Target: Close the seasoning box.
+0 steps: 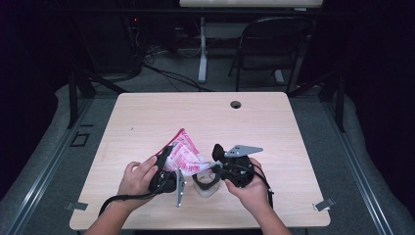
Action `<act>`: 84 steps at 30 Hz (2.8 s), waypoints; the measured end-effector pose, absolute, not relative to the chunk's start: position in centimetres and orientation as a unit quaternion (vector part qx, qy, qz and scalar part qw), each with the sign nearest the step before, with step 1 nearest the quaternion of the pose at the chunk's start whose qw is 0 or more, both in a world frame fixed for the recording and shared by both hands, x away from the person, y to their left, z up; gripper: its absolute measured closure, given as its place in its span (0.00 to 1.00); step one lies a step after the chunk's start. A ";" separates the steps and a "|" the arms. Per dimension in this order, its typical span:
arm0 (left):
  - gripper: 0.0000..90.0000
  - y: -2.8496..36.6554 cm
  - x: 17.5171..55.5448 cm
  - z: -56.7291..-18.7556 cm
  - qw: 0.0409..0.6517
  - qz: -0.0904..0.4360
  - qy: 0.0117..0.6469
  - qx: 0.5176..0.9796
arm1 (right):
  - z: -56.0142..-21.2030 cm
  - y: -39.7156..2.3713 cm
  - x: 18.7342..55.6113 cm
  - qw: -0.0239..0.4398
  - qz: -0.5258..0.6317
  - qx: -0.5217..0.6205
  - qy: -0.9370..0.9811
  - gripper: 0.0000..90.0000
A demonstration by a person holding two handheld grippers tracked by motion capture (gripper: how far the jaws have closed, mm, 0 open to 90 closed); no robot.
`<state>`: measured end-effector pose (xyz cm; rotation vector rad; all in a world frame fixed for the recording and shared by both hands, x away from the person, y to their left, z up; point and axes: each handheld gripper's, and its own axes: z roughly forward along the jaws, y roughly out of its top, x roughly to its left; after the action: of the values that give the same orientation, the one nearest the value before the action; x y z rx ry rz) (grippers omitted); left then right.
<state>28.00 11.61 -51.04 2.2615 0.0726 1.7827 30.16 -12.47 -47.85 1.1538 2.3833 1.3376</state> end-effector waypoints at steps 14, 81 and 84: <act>0.72 11.7 27.8 -50.8 0.125 0.622 0.015 0.773 | -47.9 -12.3 30.1 0.084 0.450 0.383 0.802 0.99; 0.73 10.8 27.0 -49.8 0.086 0.633 -0.034 0.769 | -48.3 -12.5 29.6 0.081 0.449 0.384 0.803 0.98; 0.73 10.8 27.0 -49.8 0.085 0.633 -0.035 0.769 | -48.4 -12.5 29.7 0.080 0.450 0.384 0.802 0.98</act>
<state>26.96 10.82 -49.77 2.2929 -0.1052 1.8865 29.66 -12.45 -48.37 1.1483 2.3988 1.3469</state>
